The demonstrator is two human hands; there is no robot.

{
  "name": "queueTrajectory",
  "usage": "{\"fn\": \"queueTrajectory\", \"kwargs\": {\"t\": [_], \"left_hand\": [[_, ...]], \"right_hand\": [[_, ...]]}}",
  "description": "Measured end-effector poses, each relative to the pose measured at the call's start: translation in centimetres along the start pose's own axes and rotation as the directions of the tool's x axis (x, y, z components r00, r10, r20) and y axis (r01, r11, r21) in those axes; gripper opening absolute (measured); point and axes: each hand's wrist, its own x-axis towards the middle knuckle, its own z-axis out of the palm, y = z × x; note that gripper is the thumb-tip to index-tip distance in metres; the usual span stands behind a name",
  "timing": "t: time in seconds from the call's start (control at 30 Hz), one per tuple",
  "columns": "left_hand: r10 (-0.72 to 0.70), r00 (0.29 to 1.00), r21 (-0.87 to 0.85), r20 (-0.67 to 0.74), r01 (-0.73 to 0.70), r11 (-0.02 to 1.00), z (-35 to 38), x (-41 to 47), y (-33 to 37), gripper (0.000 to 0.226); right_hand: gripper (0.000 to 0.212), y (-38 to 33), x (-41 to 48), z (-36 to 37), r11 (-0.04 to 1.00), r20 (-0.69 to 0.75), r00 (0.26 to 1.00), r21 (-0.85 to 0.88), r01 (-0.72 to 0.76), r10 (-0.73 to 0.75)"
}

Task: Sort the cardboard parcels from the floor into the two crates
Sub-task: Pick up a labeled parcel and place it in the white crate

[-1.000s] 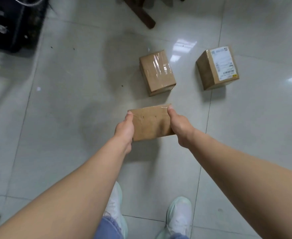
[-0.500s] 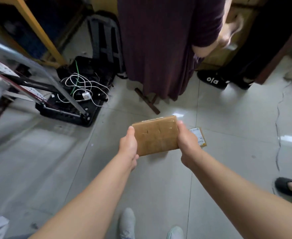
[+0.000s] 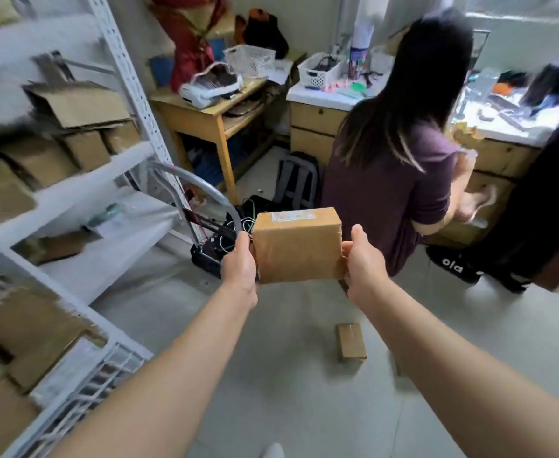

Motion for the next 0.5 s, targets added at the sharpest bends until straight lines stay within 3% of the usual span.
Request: {"fn": "queueTrajectory", "kwargs": {"t": [0.1, 0.27, 0.5], "left_hand": [[0.028, 0.990, -0.105, -0.140, -0.043, 0.994, -3.5, -2.1, 1.3, 0.036], [0.063, 0.957, -0.161, -0.282, -0.112, 0.981, -9.2, -5.0, 2.7, 0.036], [0.080, 0.938, -0.200, -0.337, -0.155, 0.967, -17.3, -7.6, 4.6, 0.044]], "right_hand": [[0.059, -0.6, -2.4, 1.5, 0.998, 0.102, 0.994, 0.051, -0.041, 0.035], [0.064, -1.1, -6.2, 4.7, 0.998, 0.301, 0.952, -0.012, -0.054, 0.055], [0.067, -0.2, -10.6, 12.0, 0.986, 0.462, 0.885, -0.163, 0.024, 0.055]]}}
